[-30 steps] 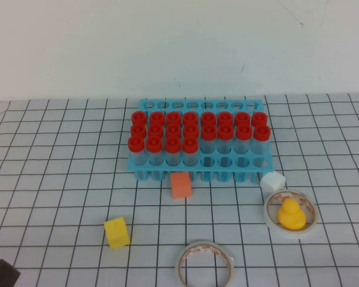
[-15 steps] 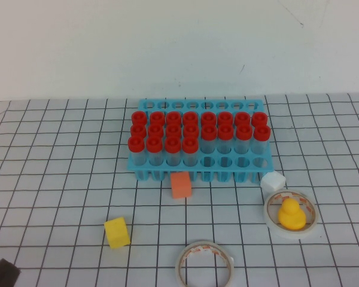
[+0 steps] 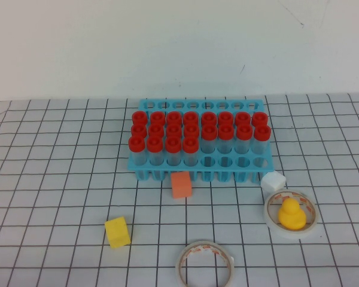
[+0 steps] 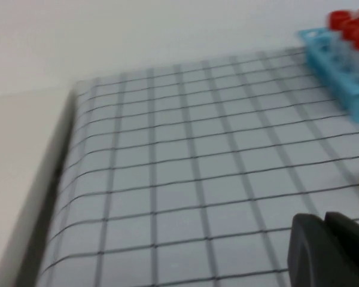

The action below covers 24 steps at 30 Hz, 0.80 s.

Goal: Place the test tubes

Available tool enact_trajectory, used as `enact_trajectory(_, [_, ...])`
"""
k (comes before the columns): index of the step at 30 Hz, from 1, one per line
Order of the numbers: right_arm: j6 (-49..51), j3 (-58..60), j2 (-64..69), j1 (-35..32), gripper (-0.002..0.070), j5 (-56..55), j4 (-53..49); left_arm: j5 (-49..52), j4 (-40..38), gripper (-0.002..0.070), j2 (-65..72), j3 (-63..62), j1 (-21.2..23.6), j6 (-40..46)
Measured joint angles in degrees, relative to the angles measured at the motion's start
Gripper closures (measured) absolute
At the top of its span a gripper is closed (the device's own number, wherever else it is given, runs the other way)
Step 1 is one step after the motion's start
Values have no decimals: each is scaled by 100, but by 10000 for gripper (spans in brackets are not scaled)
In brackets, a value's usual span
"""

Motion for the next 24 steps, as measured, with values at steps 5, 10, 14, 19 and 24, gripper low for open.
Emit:
enact_trajectory(5, [0, 0, 0, 0, 678, 0, 0, 304, 183, 676, 0, 0, 576, 33])
enact_trajectory(10, [0, 0, 0, 0, 678, 0, 0, 425, 183, 676, 0, 0, 581, 306])
enact_trajectory(14, [0, 0, 0, 0, 678, 9, -4, 323, 183, 676, 0, 57, 316, 374])
enact_trajectory(19, [0, 0, 0, 0, 678, 9, -13, 218, 183, 676, 0, 65, 135, 374])
enact_trajectory(24, [0, 0, 0, 0, 678, 9, -13, 255, 183, 676, 0, 65, 124, 374])
